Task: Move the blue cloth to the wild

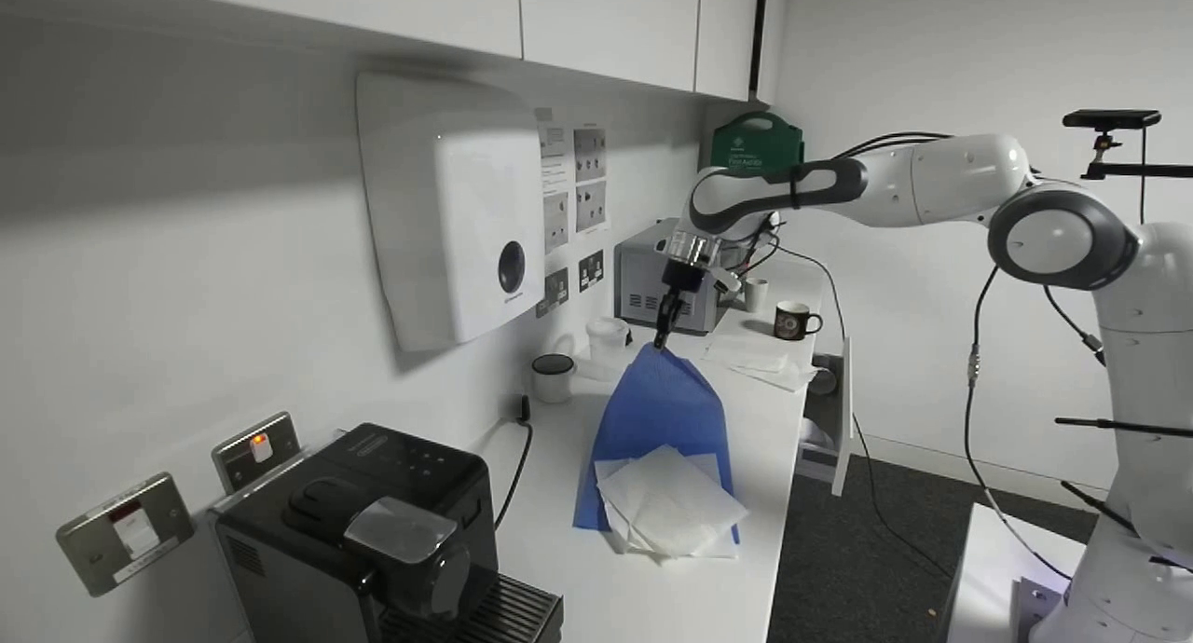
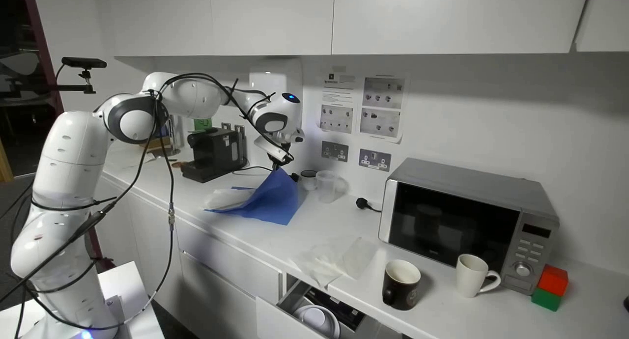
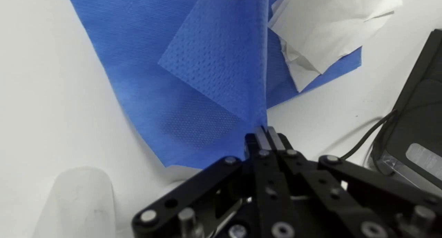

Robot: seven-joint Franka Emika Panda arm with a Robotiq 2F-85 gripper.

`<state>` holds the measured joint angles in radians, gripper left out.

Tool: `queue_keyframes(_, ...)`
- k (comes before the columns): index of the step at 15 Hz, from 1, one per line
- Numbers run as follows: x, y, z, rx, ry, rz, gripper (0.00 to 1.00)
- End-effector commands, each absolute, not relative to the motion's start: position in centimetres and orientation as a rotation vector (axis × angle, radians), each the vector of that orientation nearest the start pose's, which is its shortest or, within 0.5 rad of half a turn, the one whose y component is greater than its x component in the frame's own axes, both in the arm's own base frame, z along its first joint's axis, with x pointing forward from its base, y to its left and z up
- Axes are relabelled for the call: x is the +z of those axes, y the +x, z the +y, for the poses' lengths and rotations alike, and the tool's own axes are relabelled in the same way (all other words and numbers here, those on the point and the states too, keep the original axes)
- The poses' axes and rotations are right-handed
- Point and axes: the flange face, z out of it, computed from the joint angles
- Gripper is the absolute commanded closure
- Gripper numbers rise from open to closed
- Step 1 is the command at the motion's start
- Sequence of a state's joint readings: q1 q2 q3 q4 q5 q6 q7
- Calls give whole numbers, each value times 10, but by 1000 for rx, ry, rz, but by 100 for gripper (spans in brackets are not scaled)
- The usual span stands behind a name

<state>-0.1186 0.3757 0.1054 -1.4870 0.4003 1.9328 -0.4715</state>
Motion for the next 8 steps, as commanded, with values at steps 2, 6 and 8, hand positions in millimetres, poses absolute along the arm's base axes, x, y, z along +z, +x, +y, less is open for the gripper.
queue_keyframes(2,518,660,0,-366,-2764,-390,100)
queue_keyframes(6,553,646,-5,-478,-2786,-365,100)
queue_keyframes(8,569,637,-7,-525,-2801,-354,100)
